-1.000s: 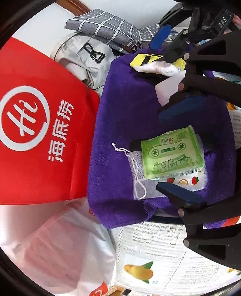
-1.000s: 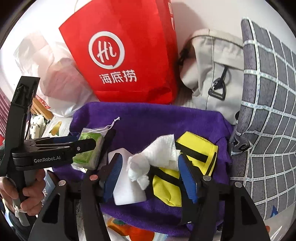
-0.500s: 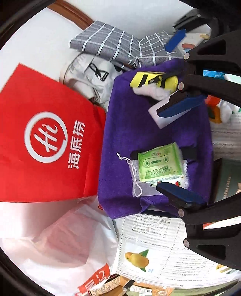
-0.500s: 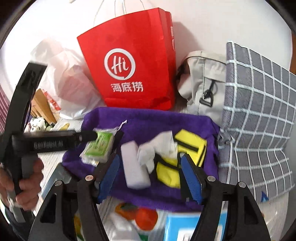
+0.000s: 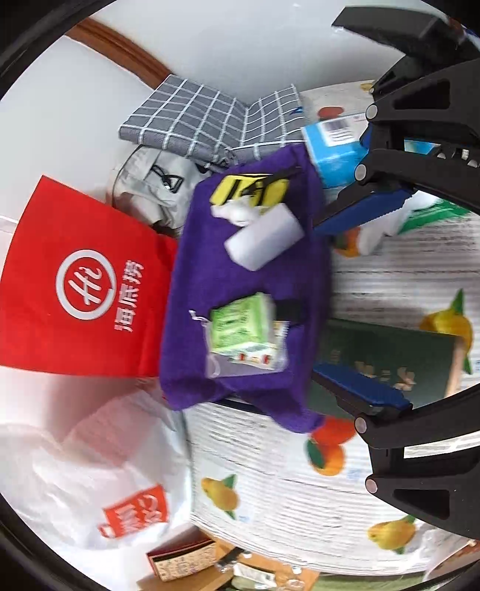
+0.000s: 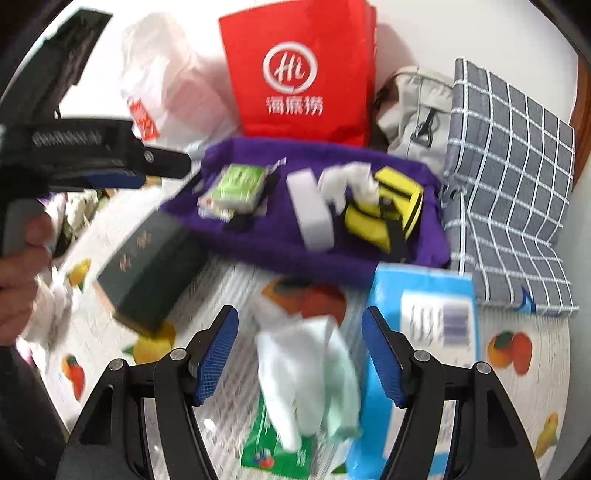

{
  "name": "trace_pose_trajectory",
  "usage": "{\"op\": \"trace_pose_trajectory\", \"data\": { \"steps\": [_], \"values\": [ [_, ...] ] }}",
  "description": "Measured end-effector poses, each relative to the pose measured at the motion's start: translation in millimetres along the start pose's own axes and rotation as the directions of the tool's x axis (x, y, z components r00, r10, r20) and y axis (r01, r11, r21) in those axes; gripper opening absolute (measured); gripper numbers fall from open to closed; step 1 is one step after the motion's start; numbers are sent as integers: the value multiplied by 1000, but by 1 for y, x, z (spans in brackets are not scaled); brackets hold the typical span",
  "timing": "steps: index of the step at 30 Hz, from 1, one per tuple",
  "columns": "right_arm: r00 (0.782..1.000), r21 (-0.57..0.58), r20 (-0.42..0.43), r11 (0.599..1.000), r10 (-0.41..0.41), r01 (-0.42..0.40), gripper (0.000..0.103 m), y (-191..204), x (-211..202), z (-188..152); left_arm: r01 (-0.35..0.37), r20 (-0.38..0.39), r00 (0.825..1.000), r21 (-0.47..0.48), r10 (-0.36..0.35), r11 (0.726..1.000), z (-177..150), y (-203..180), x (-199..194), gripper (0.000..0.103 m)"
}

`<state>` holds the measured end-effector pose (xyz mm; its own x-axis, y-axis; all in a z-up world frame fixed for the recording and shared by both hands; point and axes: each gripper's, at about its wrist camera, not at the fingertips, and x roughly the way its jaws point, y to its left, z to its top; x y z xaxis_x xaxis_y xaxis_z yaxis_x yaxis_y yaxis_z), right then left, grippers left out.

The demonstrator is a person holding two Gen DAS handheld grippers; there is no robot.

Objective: Organize soft objects
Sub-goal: 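Withdraw both tools and grasp white glove beside tissue pack with right tool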

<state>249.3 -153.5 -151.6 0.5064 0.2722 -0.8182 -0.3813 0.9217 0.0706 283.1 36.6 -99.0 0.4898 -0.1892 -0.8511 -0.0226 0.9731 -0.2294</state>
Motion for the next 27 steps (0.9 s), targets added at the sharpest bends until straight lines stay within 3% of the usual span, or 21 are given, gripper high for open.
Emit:
{"op": "trace_pose_trajectory", "data": {
  "steps": [5, 7, 9, 10, 19, 27],
  "values": [
    [998, -37, -28, 998, -50, 49, 67, 19, 14, -27, -5, -17, 1000, 17, 5, 1000, -35, 11, -5, 71],
    [996, -36, -42, 996, -79, 78, 53, 21, 24, -33, -8, -24, 1000, -7, 8, 1000, -48, 22, -7, 71],
    [992, -26, -60, 994, -108, 106, 17, 22, 31, -36, 3, -30, 1000, -35, -4, 999, -59, 32, -10, 71],
    [993, -4, -68, 996, -93, 93, 14, 20, 32, -37, 7, -34, 999, -43, -9, 999, -64, 36, -11, 71],
    [995, 111, 17, 989, 99, -101, 12, 15, -12, -50, 16, -54, 998, -108, -22, 994, -99, 58, -18, 71],
    [993, 133, 35, 984, 115, -119, 12, 26, -38, -73, 15, -57, 998, -88, -20, 996, -128, 47, -32, 71]
  ]
}}
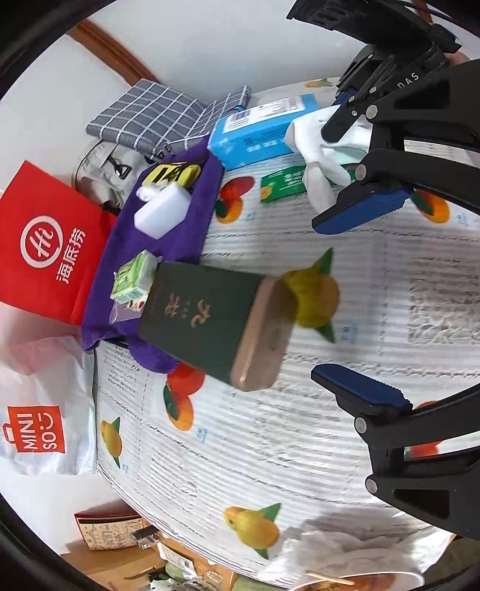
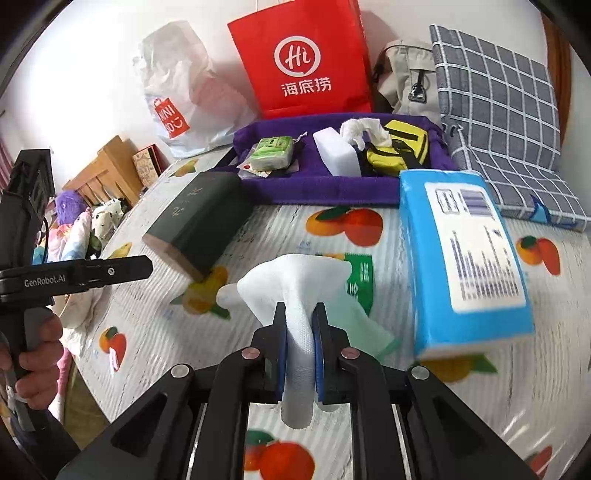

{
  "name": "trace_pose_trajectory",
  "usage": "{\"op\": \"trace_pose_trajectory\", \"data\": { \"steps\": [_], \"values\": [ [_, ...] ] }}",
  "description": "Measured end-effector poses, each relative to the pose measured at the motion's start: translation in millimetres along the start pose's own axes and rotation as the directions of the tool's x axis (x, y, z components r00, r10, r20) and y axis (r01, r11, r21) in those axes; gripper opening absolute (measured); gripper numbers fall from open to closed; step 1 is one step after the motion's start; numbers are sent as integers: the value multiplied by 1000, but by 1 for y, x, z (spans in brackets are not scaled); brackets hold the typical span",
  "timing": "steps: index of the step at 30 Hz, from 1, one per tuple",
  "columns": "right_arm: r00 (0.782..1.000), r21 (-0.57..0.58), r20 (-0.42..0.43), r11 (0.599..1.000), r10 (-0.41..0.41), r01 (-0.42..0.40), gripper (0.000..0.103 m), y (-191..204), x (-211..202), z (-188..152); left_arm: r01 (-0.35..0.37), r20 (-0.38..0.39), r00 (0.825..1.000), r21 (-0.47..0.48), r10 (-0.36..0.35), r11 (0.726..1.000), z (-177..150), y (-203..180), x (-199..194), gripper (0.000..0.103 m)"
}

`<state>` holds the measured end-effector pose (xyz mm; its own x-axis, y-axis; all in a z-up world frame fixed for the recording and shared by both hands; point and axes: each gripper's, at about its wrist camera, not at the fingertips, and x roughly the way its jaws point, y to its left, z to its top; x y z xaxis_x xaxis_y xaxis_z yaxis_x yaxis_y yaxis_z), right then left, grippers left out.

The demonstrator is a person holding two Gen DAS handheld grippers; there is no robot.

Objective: Organize soft objects
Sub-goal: 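Lift white glove with right tool while left tool reaches green snack packet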

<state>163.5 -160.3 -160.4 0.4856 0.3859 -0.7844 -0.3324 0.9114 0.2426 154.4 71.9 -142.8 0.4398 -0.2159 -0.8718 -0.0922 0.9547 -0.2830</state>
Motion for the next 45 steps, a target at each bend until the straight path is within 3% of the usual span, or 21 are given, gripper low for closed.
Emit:
{"op": "trace_pose_trajectory", "data": {
  "steps": [11, 16, 24, 38, 45],
  "values": [
    [997, 65, 40, 996, -60, 57, 12, -21, -47, -40, -33, 6, 999, 27, 33, 999, -32, -17, -11, 71],
    [986, 97, 45, 983, -158, 154, 12, -42, -59, -59, -50, -22, 998, 46, 51, 998, -43, -29, -1, 71],
    [977, 152, 49, 968, -207, 198, 12, -78, -66, -79, -75, -42, 996, 118, 80, 990, -49, -65, 18, 71],
    [976, 192, 74, 963, -205, 188, 12, -122, -76, -95, -46, -34, 998, 210, 54, 977, -44, -143, 63, 71],
    [978, 207, 80, 963, -194, 174, 12, -134, -74, -102, -88, -16, 996, 205, 93, 975, -35, -157, 84, 71]
  ]
}}
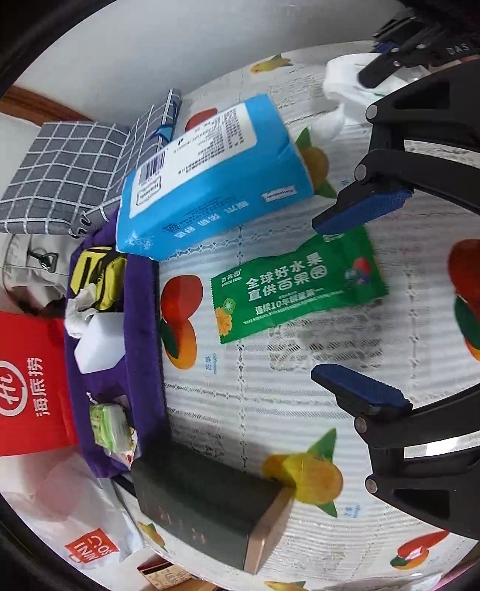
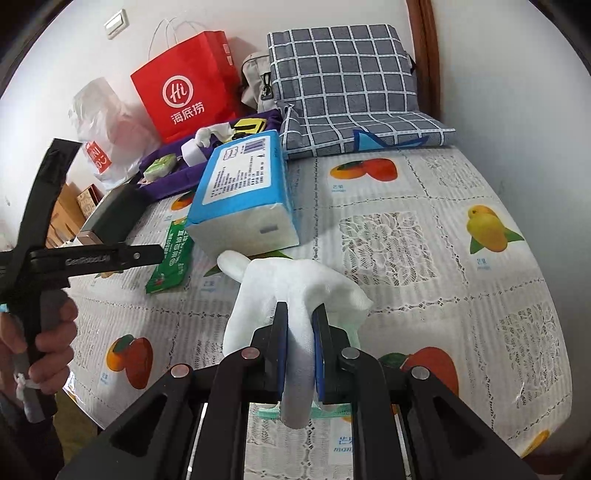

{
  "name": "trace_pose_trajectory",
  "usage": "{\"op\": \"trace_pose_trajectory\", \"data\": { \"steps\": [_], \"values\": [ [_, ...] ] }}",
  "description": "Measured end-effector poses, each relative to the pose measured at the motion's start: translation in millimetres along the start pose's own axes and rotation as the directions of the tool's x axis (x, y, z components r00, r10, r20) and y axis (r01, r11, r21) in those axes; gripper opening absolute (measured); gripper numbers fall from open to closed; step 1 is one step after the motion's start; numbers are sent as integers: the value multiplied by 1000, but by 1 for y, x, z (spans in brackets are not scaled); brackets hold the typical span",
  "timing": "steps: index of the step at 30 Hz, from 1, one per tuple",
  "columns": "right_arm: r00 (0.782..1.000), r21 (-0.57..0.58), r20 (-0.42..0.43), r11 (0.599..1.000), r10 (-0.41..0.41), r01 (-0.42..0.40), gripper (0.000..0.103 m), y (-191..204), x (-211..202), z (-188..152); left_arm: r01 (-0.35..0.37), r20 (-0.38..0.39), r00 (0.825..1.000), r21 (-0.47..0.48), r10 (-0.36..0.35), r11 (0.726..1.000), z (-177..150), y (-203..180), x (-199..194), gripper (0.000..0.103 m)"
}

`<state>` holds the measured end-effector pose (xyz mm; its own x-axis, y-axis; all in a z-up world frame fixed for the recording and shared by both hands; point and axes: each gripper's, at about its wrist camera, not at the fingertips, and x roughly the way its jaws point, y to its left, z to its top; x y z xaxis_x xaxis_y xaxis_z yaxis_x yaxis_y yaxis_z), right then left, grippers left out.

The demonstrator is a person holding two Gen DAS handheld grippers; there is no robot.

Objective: Organize soft objects
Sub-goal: 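Lift white glove with right tool while left tool reaches green snack packet, then grasp green snack packet with left tool while right tool holds white glove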

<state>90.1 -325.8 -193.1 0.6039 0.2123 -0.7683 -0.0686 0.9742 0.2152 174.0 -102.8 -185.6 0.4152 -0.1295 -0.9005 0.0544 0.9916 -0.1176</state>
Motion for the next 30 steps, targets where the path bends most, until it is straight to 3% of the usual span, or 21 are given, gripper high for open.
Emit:
{"op": "trace_pose_trajectory", "data": {
  "steps": [5, 12, 24, 30],
  "values": [
    [1000, 3, -13, 1000, 0, 0, 12, -3, 7, -1, -5, 6, 1000, -11, 5, 1000, 9, -5, 17, 71],
    [1000, -13, -27, 1000, -13, 13, 12, 3, 10, 1, -108, 13, 994, 67, 107, 992, 10, -17, 30, 71],
    [999, -87, -37, 996, -7, 4, 12, 47, 10, -1, -93, -1, 996, 31, 94, 995, -27, 47, 6, 71],
    [999, -139, -40, 990, 5, -11, 12, 76, 8, -6, -51, 24, 999, 72, 49, 996, -37, 66, -5, 70]
  ]
}}
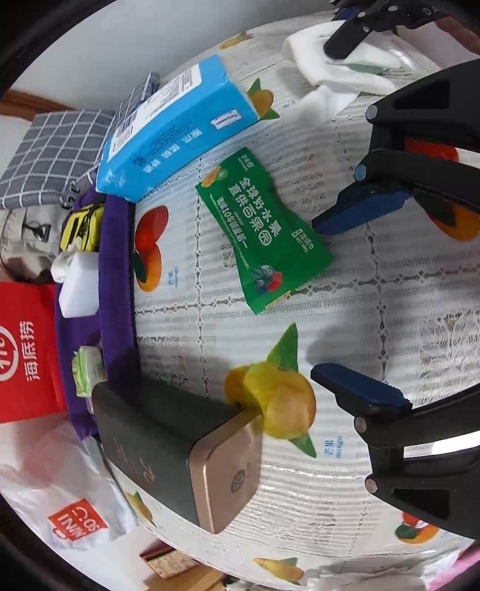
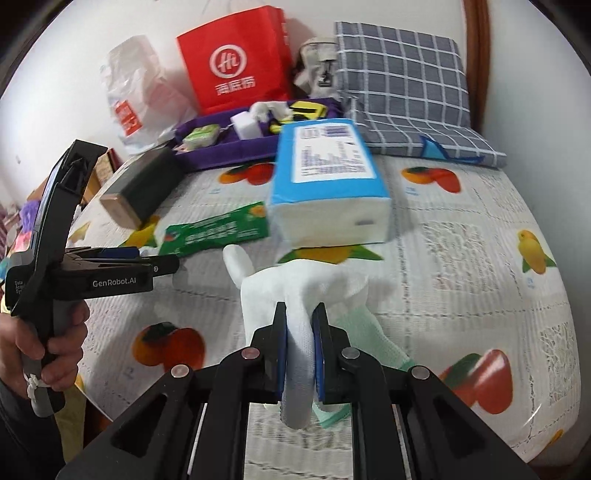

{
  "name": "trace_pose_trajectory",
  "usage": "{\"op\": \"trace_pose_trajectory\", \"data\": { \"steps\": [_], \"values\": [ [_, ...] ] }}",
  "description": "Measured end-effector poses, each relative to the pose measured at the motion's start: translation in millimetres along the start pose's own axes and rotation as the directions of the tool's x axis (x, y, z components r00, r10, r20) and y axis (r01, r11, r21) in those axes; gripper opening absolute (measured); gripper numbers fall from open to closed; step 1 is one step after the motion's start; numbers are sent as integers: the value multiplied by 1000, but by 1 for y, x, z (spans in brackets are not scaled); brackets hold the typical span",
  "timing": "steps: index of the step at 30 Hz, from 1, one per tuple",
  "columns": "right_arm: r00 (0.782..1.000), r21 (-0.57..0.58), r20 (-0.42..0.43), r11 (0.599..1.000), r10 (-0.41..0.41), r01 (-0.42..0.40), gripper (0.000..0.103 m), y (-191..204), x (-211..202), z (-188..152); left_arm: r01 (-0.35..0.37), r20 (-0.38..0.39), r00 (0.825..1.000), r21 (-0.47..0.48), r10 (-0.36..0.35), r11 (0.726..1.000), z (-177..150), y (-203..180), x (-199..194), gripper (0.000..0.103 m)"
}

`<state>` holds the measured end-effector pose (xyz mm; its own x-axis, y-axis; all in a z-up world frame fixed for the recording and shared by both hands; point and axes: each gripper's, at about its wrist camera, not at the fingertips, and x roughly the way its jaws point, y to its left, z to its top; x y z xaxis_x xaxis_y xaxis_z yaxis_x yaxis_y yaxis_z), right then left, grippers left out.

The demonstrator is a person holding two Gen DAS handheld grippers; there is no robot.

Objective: Organize soft objects
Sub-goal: 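Grasp green snack packet with left tool while right tool holds white glove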

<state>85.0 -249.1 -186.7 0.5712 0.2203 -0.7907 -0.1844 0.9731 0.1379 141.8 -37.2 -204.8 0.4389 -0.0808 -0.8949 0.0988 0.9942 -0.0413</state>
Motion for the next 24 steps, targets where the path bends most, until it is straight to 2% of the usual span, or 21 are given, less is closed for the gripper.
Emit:
{"op": "trace_pose_trajectory", "data": {
  "steps": [3, 7, 9, 11, 13, 17, 19, 24],
  "values": [
    [1000, -12, -2, 1000, -9, 9, 12, 7, -1, -1, 26, 21, 999, 32, -26, 999, 5, -3, 2, 70],
    [1000, -11, -8, 1000, -29, 29, 12, 5, -2, -2, 14, 30, 999, 97, -17, 995, 16, -13, 12, 71],
    [999, -8, -10, 999, -43, 43, 13, 2, -2, -2, 31, 32, 999, 129, -35, 991, 22, -19, 14, 71],
    [999, -1, -17, 999, -51, 51, 13, -3, -1, -2, 64, 21, 997, 173, -68, 983, 25, -27, 17, 72],
    [998, 10, -25, 998, -60, 60, 13, -9, 2, -1, 48, 25, 998, 220, -55, 974, 27, -37, 19, 73],
    [997, 28, -36, 997, -70, 71, 13, -19, 10, 2, 107, -27, 994, 244, -104, 964, 29, -48, 16, 73],
    [997, 36, -40, 997, -70, 71, 13, -22, 13, 3, 108, -34, 994, 261, -102, 959, 26, -51, 14, 73],
    [997, 42, -43, 997, -69, 70, 13, -27, 16, 3, 92, 19, 995, 300, -103, 949, 26, -53, 3, 73]
  ]
}}
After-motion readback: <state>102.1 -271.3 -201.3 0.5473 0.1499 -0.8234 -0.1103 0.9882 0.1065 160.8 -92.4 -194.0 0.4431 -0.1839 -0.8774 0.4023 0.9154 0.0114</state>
